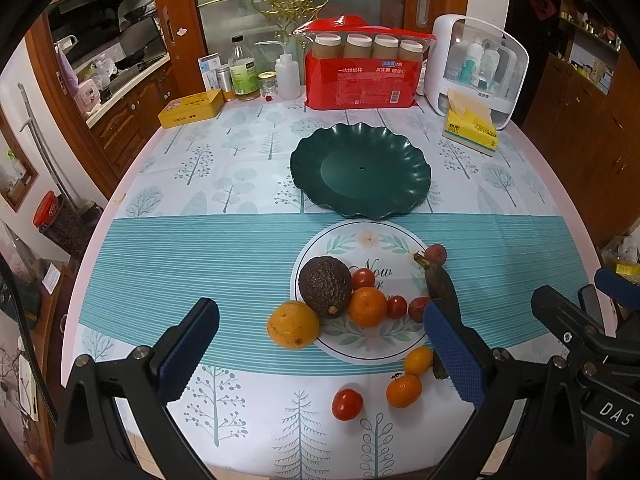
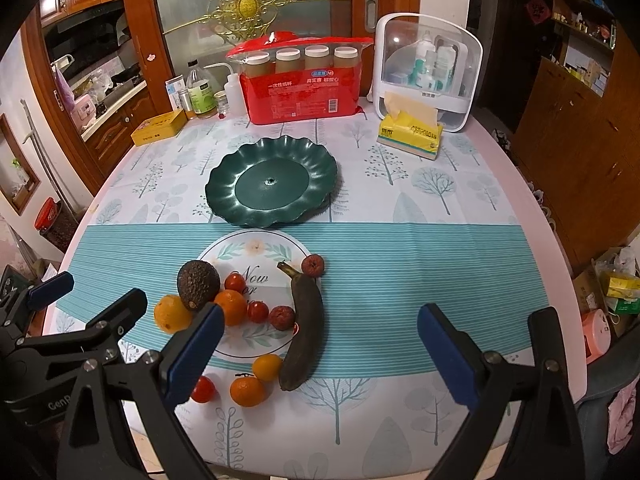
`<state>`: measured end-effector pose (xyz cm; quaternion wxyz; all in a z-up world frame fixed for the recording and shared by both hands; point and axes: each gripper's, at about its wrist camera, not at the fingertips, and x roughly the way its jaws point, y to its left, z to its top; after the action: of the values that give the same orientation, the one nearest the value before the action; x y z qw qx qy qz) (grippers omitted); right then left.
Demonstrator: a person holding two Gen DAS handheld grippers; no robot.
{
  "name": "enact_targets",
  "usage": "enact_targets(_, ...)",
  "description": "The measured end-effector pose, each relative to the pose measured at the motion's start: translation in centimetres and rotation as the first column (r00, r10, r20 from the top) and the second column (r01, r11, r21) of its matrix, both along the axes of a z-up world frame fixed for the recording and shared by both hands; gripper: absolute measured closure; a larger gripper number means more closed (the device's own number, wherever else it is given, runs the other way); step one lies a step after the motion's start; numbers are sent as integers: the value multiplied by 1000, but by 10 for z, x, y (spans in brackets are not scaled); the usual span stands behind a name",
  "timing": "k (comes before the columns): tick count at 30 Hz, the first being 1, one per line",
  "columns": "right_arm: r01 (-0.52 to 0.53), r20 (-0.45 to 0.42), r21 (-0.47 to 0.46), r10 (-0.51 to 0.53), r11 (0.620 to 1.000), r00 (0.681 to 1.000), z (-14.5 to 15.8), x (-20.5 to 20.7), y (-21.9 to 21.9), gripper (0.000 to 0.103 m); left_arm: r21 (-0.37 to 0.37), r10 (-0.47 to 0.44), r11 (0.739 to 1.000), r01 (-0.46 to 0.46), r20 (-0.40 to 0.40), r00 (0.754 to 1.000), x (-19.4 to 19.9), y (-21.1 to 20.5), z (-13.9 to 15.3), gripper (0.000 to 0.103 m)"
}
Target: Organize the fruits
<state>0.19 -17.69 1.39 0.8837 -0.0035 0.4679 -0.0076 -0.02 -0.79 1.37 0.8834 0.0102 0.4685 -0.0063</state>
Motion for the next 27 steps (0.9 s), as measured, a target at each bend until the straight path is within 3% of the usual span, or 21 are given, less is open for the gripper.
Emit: enact_targets(27, -72, 22, 57, 71, 996, 997, 4, -14, -5, 5, -3, 70, 998, -70, 31, 997, -27, 2, 11, 1)
